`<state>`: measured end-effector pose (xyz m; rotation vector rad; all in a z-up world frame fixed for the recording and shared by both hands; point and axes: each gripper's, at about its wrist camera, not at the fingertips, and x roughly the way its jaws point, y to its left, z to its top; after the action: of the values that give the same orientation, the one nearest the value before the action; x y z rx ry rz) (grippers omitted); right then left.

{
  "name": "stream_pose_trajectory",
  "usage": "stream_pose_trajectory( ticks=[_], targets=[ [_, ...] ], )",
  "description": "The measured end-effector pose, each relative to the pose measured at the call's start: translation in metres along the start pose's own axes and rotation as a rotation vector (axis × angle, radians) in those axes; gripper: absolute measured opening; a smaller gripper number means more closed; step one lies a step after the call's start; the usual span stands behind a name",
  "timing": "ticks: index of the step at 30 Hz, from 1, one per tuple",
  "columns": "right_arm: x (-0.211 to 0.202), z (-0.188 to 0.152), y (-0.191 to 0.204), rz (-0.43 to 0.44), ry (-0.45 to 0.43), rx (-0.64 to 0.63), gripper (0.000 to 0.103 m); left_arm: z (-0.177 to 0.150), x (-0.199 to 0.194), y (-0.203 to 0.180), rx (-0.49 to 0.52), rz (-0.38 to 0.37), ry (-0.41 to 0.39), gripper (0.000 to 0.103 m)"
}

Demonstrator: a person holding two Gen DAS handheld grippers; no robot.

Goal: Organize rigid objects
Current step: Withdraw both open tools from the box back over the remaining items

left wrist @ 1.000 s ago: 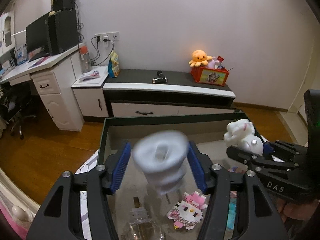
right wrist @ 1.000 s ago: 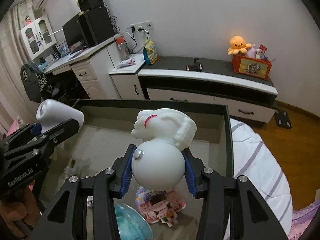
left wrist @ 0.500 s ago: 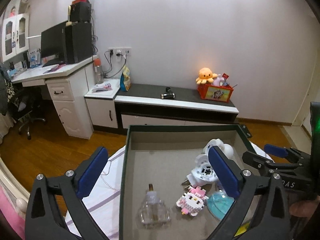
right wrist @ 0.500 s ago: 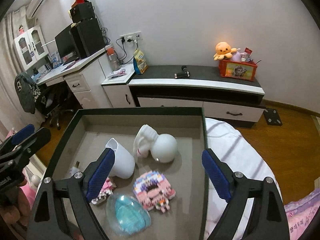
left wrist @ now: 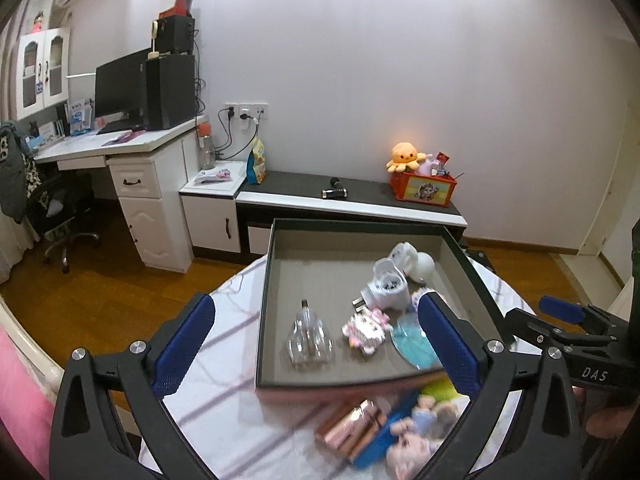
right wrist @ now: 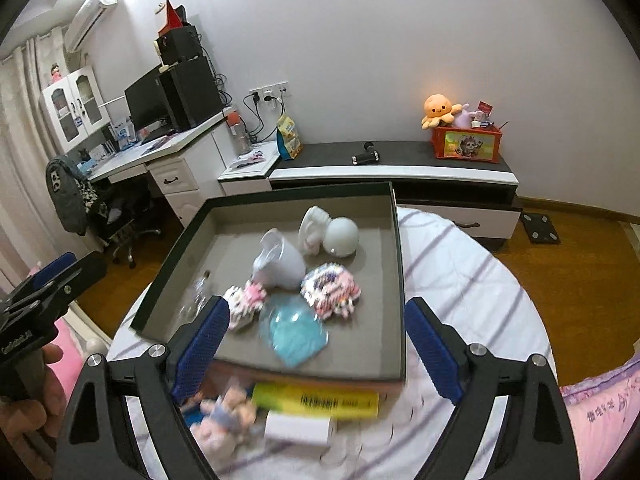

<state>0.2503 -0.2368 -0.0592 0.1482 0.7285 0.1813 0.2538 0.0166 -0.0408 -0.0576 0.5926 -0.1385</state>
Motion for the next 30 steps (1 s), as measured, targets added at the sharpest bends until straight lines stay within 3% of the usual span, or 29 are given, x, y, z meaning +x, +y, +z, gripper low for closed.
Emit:
stream_pose_trajectory(
  ticks=[19,30],
  targets=[
    [-0.066,-0.076,0.015,0.017,-0.010,-0.004,0.090,-0.066,-0.072,-0.015,-0.010,0.004,0.035,0.103],
    [-0.085,-0.089,0.024,0.025,-0.021,-0.018,0.090,-0.077,-0.098,-0.012,-0.022,0.011,0.023,0.103]
  ],
)
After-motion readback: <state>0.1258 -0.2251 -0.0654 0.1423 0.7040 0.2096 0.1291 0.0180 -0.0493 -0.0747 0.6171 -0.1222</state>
